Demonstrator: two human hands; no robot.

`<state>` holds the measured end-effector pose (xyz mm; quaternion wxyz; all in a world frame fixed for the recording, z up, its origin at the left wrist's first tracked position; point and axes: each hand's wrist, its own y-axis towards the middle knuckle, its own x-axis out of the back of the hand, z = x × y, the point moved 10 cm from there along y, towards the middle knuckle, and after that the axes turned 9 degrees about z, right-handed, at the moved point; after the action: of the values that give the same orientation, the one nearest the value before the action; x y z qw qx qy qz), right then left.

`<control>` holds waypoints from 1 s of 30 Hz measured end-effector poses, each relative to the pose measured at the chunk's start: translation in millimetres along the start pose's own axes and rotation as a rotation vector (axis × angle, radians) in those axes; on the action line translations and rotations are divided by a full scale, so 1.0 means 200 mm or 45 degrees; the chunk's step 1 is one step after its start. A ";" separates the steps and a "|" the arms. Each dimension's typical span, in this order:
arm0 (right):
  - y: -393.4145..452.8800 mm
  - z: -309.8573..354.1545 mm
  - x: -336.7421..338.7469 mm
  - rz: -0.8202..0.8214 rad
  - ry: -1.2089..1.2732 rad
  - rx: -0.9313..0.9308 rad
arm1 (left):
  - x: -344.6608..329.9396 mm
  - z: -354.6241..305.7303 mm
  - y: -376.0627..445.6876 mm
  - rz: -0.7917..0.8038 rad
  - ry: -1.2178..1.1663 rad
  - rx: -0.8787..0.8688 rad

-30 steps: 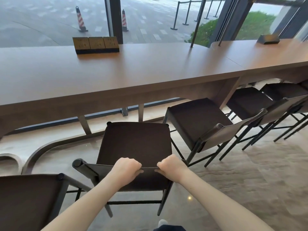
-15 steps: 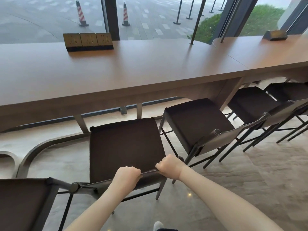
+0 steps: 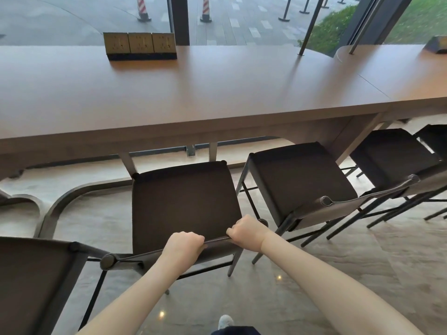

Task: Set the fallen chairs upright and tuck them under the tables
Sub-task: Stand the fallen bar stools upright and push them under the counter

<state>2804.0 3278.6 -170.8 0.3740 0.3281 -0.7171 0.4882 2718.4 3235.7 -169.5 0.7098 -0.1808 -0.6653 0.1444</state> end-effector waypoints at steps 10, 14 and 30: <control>0.03 -0.07 -0.06 0.069 0.034 -0.058 | 0.06 -0.02 0.02 -0.013 0.013 0.037; 0.00 -0.07 0.01 -0.012 0.119 -0.060 | 0.07 -0.01 0.01 -0.016 -0.020 0.071; 0.12 0.03 0.23 -0.157 0.742 -0.153 | 0.02 0.28 -0.25 -0.102 -0.308 0.309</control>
<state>2759.9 3274.5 -143.4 0.6117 0.1945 -0.5858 0.4949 2661.3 3196.4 -141.5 0.6464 -0.0485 -0.7301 0.2160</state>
